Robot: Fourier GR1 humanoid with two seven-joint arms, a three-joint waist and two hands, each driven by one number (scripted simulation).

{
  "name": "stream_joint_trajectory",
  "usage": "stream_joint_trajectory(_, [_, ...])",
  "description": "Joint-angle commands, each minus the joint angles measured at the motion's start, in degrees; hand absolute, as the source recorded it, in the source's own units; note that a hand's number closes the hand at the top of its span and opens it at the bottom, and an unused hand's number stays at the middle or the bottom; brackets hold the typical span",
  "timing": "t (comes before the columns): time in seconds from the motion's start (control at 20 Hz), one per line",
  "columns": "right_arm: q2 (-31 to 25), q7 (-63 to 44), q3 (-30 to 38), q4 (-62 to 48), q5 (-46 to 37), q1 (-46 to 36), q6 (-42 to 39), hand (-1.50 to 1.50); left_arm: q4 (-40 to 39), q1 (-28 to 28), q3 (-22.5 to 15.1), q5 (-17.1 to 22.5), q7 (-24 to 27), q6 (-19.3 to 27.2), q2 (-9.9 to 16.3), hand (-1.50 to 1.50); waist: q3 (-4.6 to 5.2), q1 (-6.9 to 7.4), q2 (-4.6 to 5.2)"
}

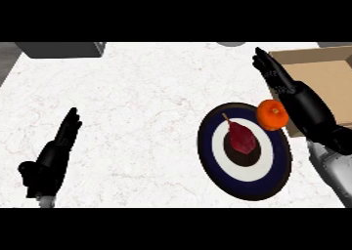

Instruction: Pick the pear from the plate and place it in the cardboard box

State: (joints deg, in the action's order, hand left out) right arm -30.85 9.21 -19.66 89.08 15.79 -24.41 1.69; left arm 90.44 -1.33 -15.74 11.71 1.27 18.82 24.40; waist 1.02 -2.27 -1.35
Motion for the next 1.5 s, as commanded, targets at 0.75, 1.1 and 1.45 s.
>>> stream_joint_trajectory(0.75, [-13.11, 39.44, 15.49, -36.75, -4.37, -1.40, -28.83, -1.50, -1.92, 15.25, -2.20, -3.65, 5.04, -14.47, 4.80, 0.00, -1.25, 4.04, 2.41])
stream_joint_trajectory(1.1, [-17.58, 40.83, 6.63, -36.05, -18.36, -5.33, -25.71, -1.50, -2.99, 16.23, 0.30, -2.72, 4.05, -16.20, 5.34, 0.00, -1.05, 3.51, 1.74])
stream_joint_trajectory(1.45, [-18.55, 34.51, -1.16, -28.47, -27.45, -9.53, -26.25, -1.50, -3.47, 16.27, 0.90, -4.02, 3.64, -16.47, 4.18, 0.00, -0.98, 2.75, 1.33])
